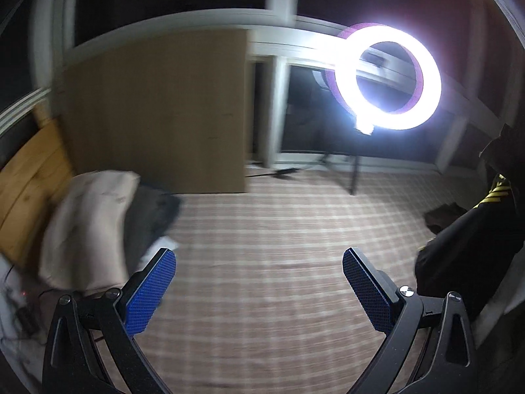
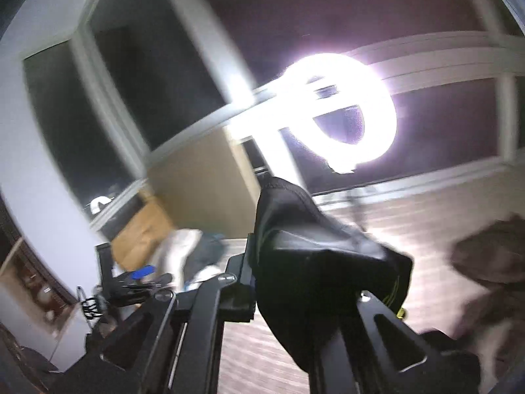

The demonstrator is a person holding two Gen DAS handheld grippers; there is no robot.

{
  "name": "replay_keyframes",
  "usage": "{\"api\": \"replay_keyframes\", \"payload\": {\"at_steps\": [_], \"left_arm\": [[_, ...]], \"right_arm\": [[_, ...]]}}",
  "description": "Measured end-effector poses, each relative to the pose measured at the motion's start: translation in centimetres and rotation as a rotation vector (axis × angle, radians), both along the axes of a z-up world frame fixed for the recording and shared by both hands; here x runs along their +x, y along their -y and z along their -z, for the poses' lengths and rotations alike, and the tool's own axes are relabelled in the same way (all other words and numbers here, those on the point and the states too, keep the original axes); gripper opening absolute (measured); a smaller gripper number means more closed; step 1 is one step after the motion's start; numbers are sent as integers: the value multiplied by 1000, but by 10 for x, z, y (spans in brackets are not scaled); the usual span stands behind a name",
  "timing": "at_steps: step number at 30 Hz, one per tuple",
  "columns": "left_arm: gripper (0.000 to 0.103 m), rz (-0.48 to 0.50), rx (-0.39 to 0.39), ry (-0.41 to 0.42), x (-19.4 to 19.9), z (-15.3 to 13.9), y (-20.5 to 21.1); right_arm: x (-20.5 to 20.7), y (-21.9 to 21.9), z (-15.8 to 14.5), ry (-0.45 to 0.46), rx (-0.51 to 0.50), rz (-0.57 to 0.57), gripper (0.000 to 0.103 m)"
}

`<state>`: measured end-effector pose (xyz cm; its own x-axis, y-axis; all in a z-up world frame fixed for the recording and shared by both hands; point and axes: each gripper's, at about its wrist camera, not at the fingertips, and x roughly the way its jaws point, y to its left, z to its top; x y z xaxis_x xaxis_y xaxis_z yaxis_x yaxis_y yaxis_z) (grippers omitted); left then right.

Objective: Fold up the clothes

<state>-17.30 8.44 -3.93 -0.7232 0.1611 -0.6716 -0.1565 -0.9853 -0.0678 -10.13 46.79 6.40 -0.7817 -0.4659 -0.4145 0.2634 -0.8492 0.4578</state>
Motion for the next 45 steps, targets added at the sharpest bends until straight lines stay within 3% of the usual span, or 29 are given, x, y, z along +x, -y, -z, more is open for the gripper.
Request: {"api": "replay_keyframes", "payload": {"at_steps": [2, 4, 6, 7, 8, 10, 12, 17, 21, 26, 32, 34, 36, 38, 40, 42, 45], "left_arm": [[102, -46, 3, 4, 0, 5, 24], [102, -74, 7, 21, -1, 11, 41], [102, -84, 9, 48, -3, 20, 50], [102, -69, 5, 69, -6, 29, 47], [102, -53, 0, 90, -9, 37, 43], [102, -22, -8, 131, -15, 54, 36], [102, 9, -16, 173, -20, 70, 29], [102, 91, -31, 306, -38, 121, 4], [102, 147, -20, 423, -53, 165, -36], [102, 196, -65, 488, -66, 199, -78], [99, 188, -204, 493, -76, 229, -104], [76, 200, -178, 488, -73, 229, -104], [59, 206, -145, 484, -70, 227, -101], [45, 211, -111, 479, -67, 226, -99], [28, 202, -90, 472, -58, 217, -88], [17, 189, -72, 464, -49, 205, -74], [15, 169, -46, 452, -34, 188, -54]], "right_arm": [[-25, 38, 7, 12, -24, -99, 6], [-49, 83, 25, 85, -6, -253, 7], [-66, 113, 57, 238, 85, -263, 19], [-72, 121, 72, 307, 130, -252, 38], [-72, 122, 84, 348, 159, -240, 46], [-61, 97, 107, 378, 172, -181, 50], [-47, 63, 133, 412, 200, -89, 62], [-9, -29, 230, 642, 444, 248, 63], [20, -79, 284, 793, 312, 365, 63], [16, -85, 307, 801, 200, 396, 63], [-7, -64, 322, 787, 275, 354, 66], [-13, -59, 324, 774, 293, 339, 66], [-12, -58, 321, 749, 262, 328, 59], [-12, -58, 318, 735, 221, 297, 5], [-11, -56, 314, 721, 189, 268, 5], [-7, -53, 305, 694, 176, 256, 5], [1, -52, 284, 638, 139, 250, 5]]}}
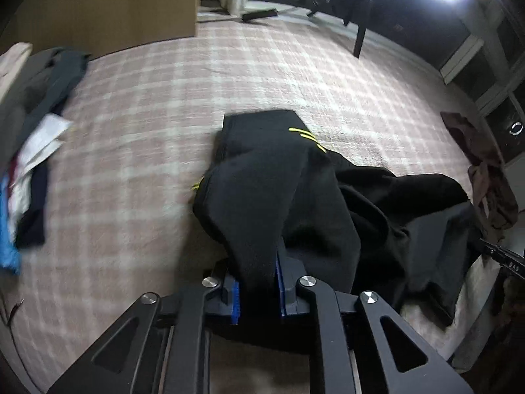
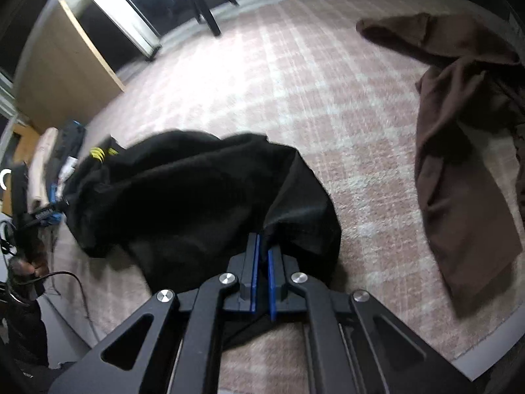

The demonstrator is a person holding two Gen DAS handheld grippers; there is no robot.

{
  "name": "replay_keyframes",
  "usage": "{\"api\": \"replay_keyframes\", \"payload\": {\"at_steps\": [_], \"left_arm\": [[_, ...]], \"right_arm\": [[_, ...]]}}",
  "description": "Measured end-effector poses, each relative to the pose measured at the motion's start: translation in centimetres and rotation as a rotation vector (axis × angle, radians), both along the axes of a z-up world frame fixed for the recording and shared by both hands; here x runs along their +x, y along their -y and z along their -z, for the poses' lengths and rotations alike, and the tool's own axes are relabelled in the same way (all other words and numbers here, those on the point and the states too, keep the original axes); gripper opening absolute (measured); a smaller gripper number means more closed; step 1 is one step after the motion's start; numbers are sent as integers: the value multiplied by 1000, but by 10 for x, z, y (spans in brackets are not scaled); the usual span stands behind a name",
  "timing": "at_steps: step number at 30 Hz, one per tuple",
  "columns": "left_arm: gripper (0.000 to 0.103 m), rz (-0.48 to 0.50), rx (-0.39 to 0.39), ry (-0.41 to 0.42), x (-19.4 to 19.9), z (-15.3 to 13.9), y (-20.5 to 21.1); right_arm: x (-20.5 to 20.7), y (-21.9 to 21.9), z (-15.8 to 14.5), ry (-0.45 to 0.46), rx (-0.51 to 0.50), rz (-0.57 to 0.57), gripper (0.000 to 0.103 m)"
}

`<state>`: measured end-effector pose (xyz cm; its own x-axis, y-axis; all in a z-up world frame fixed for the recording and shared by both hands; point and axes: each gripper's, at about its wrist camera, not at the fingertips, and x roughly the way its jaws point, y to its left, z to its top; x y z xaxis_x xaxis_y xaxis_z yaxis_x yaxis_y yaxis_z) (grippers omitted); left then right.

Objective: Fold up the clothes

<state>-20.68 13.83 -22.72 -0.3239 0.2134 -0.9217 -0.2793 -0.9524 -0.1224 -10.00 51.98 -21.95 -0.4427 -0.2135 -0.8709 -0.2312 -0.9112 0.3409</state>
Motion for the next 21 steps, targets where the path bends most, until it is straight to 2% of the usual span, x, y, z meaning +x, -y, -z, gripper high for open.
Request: {"api": "replay_keyframes", "payload": {"at_steps": [6, 9, 14, 17, 18, 20, 21], "left_arm": [[14, -44, 27, -27, 34, -38, 44], [14, -59, 28, -36, 48, -51, 60], [10, -63, 34, -66, 13, -54, 52], [10, -58, 62, -105, -9, -71, 45], [10, -53, 55, -121, -13, -76, 42], [10, -29, 35, -146, -12, -82, 38], [10, -18, 23, -152, -9, -83, 37]], "right_arm": [[44, -15, -55, -148, -98, 5, 4], [42, -13, -65, -185, -107, -6, 4], [9, -14, -67, -201, -109, -52, 2], [-15, -12, -72, -175, -44, -90, 5], [-19, -13, -70, -137, -7, -99, 10], [-18, -17, -57, -50, 95, -82, 58], [-16, -19, -50, -31, 131, -81, 63]]}}
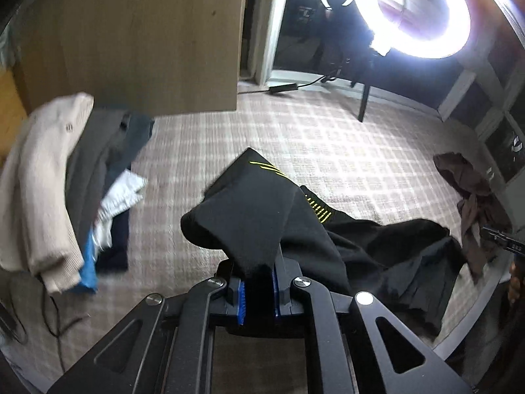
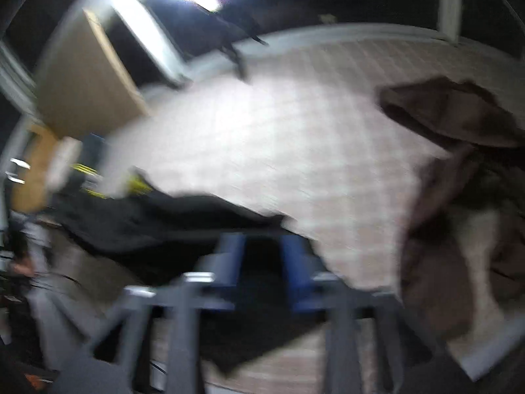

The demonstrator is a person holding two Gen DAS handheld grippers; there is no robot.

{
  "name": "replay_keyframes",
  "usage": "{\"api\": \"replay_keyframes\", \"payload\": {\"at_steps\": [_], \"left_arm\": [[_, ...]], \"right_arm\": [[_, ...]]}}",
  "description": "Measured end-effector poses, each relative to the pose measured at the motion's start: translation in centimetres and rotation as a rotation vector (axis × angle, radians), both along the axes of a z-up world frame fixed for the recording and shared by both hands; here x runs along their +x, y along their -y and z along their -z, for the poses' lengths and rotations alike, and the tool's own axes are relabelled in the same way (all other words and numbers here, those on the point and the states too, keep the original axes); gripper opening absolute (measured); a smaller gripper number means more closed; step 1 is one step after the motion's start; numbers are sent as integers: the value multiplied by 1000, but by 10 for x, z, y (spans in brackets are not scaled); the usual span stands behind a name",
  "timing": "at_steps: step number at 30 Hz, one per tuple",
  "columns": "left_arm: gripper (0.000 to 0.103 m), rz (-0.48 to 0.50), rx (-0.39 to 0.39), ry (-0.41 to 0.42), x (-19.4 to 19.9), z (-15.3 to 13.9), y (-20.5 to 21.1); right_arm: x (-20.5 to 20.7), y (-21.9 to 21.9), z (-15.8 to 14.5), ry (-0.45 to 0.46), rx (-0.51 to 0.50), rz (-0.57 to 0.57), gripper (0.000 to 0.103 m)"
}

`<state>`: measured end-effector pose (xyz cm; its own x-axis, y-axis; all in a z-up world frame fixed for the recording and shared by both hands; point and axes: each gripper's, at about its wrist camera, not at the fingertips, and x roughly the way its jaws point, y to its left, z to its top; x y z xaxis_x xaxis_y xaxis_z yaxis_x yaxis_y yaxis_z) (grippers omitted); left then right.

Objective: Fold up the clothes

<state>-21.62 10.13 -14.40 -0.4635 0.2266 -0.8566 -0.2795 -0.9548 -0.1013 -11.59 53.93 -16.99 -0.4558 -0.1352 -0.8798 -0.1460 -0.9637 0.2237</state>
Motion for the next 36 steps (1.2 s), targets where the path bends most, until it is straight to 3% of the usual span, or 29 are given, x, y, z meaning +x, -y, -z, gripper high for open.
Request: {"api": "replay_keyframes", "payload": {"at_steps": [4, 10, 12, 13, 15, 19, 24, 27, 29, 33, 34, 36], "left_arm": [[10, -8, -14, 53, 8, 19, 9], [10, -45, 13, 124, 16, 40, 21], [10, -47, 15, 122, 21, 39, 24], [10, -47, 17, 120, 25, 38, 26], [10, -49, 31, 114, 35, 32, 33], [10, -50, 53, 90, 42, 17, 44], [4, -44, 48, 18, 7, -12, 34], [4, -24, 40, -70, -30, -54, 18], [4, -23, 46, -158, -50, -99, 12], [4, -10, 59, -319, -50, -177, 14], [4, -6, 55, -347, -45, -187, 16], [4, 4, 29, -376, -29, -191, 20]], "right_arm": [[10, -6, 31, 20, 82, -33, 64], [12, 12, 52, 71, 31, -162, 63], [13, 17, 59, 88, 14, -205, 31], [13, 20, 62, 97, 6, -226, 3], [17, 26, 63, 103, -18, -261, 2], [28, 27, 12, -37, -145, -252, 1], [-12, 2, -57, -224, -217, -154, 1], [-26, -5, -118, -337, -191, -137, 1], [-34, -8, -161, -414, -170, -128, 1], [-50, -15, -246, -567, -126, -111, 1], [-46, -17, -260, -592, -117, -107, 1], [-23, -23, -258, -589, -128, -91, 1]]}}
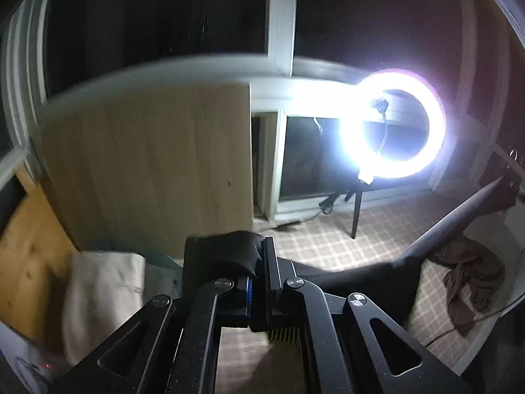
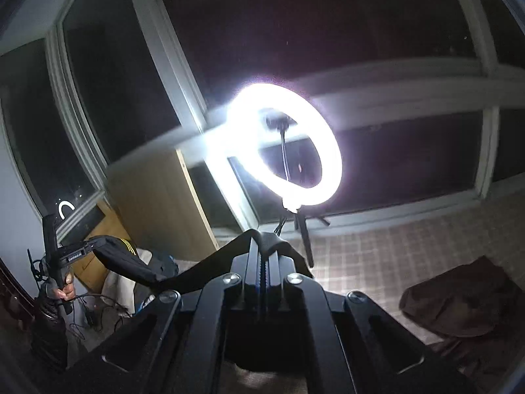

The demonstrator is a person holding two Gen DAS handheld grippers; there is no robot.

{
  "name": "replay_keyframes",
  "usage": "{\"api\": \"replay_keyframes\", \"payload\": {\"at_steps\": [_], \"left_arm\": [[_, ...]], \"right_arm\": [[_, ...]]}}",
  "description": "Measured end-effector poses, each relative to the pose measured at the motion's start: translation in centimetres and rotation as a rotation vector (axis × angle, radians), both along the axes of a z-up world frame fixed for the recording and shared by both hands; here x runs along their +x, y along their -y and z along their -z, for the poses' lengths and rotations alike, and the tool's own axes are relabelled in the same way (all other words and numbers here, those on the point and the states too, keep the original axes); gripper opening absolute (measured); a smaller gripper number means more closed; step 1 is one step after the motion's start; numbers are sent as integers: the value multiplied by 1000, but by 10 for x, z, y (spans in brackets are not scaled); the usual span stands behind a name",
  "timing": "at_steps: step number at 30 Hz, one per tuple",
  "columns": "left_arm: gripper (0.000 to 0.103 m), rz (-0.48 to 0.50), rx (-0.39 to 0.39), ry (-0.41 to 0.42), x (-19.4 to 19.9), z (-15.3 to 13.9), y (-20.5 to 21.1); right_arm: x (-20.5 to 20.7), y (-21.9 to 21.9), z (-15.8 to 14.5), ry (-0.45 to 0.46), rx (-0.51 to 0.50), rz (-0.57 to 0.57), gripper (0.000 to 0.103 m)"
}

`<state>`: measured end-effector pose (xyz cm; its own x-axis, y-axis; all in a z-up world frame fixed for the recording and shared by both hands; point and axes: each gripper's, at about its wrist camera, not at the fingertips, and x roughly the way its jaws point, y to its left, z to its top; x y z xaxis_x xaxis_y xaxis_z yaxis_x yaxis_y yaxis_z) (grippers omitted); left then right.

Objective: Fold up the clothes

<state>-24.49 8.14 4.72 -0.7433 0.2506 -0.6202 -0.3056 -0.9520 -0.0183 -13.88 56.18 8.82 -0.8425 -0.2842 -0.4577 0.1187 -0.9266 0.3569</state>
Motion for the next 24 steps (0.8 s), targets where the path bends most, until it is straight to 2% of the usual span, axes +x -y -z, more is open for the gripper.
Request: {"api": "replay_keyframes", "payload": {"at_steps": [2, 4, 8, 11, 14, 15, 16, 18, 20, 22, 24], "left_arm": [[4, 14, -18, 50, 21, 22, 6], [4, 24, -26, 133, 43, 54, 14], [5, 3, -9, 424, 95, 153, 33], [11, -13, 1, 643, 132, 225, 45], [11, -87, -38, 832, 153, 273, 64], [9, -93, -47, 844, 150, 277, 64], [9, -78, -51, 807, 139, 269, 58], [11, -46, -60, 732, 115, 252, 45], [21, -15, -67, 657, 92, 236, 32], [28, 16, -75, 581, 68, 219, 19], [28, 47, -83, 506, 45, 202, 6]], "right_arm": [[23, -3, 17, 47, -16, 12, 1], [44, 0, 57, 166, -21, 24, 1], [86, 7, 138, 404, -29, 48, 1], [118, 12, 199, 583, -35, 65, 1], [149, 17, 259, 762, -41, 83, 4], [160, 19, 280, 821, -43, 89, 5], [161, 18, 282, 831, -32, 92, 6], [147, 17, 262, 758, -6, 96, 18], [125, 18, 241, 665, 20, 82, 50], [90, 22, 225, 562, 51, 59, 53], [50, 25, 222, 502, 66, 45, 53]]}}
